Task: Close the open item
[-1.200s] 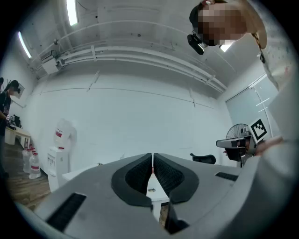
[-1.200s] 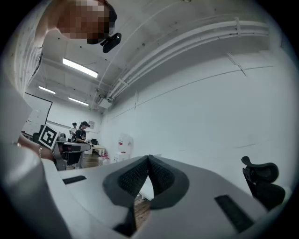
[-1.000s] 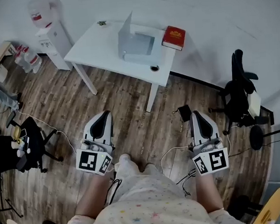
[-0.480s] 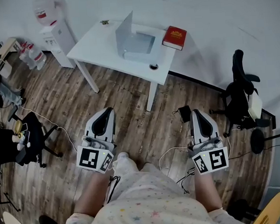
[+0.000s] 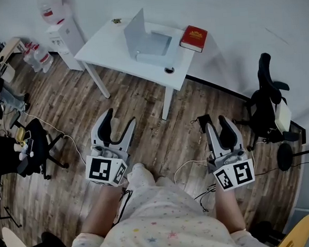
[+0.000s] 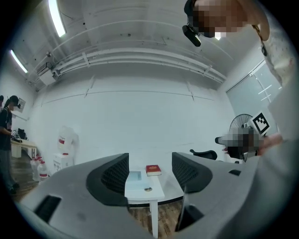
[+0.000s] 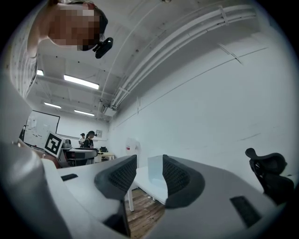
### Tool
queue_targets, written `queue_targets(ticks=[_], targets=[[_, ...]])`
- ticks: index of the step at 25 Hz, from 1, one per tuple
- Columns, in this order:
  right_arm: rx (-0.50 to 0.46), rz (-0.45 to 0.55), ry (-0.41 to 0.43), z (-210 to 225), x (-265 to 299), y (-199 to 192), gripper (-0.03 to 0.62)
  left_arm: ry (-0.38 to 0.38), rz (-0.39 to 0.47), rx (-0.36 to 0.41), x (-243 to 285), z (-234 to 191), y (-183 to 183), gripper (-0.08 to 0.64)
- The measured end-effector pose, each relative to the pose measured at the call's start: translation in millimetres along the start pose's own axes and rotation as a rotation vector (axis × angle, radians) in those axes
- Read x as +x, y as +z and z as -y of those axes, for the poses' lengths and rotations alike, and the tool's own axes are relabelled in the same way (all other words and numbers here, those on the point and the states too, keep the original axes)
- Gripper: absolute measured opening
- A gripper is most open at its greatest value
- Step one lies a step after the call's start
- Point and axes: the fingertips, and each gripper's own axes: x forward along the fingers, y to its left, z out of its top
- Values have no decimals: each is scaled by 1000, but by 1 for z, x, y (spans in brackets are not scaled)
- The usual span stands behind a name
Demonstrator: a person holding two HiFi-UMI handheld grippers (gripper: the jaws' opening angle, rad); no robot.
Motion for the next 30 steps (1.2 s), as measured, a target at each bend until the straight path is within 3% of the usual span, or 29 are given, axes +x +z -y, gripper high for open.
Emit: queue_targets(ticks=[6,15,30], targets=[[7,-4,52,-4,13,-2,186,-11,9,-47,8,-3,2,299],[35,10,28,21,57,-1,334,-7,20,-48,51,-31,-3,319],[38,-20,8,74,214,-9,339,-58,-5,-51,193,-129,-25,319]])
